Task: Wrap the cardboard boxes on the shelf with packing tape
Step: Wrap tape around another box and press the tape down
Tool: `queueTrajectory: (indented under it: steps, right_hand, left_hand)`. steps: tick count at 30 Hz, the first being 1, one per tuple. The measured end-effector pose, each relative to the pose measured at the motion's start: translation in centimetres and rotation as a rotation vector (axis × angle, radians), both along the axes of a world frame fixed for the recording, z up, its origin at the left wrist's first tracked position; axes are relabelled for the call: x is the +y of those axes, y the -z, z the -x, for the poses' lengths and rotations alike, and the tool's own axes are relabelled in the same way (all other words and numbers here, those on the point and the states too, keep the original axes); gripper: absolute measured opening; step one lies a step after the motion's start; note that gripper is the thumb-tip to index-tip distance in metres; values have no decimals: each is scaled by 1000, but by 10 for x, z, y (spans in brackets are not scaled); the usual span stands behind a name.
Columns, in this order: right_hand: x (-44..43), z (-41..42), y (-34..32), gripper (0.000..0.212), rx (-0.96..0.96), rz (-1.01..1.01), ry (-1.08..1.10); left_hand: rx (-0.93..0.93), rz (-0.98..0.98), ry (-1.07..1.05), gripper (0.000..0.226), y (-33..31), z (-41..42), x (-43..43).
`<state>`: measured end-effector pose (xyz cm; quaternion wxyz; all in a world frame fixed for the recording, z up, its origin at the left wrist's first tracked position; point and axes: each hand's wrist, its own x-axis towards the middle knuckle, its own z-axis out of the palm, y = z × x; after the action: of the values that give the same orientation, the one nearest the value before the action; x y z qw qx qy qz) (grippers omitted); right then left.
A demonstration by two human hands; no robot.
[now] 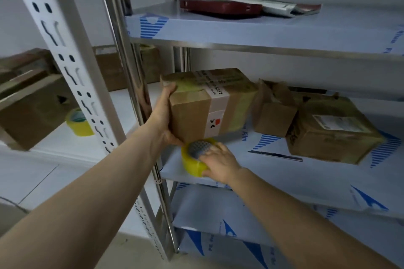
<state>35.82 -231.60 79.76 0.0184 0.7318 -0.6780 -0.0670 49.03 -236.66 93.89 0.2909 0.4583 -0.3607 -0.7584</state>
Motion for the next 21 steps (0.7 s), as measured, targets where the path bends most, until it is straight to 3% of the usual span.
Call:
queueTrajectory:
  steps: [5, 8, 11, 14, 17, 21]
  right_hand:
    - [49, 14, -12, 53, -59, 104, 118]
    - [79, 32, -27, 66, -148, 140, 317]
    - [107, 54, -41, 57, -334, 123, 551]
    - [128, 74, -55, 33, -793, 247, 883]
    - [142, 87, -70, 33, -1300, 435, 1135]
    - [150, 92, -80, 72, -1738, 500, 1227]
  left_hand:
    - [-7, -32, -10, 44, 19, 14, 5]
    - [17, -63, 57, 49, 34, 25, 13]
    - [27, -106, 114, 50, 43, 35, 27]
    - [10, -164, 149, 46, 55, 44, 39]
    - [-22, -206, 195, 50, 64, 48, 46]
    - [-77, -197, 233, 47, 60, 46, 50]
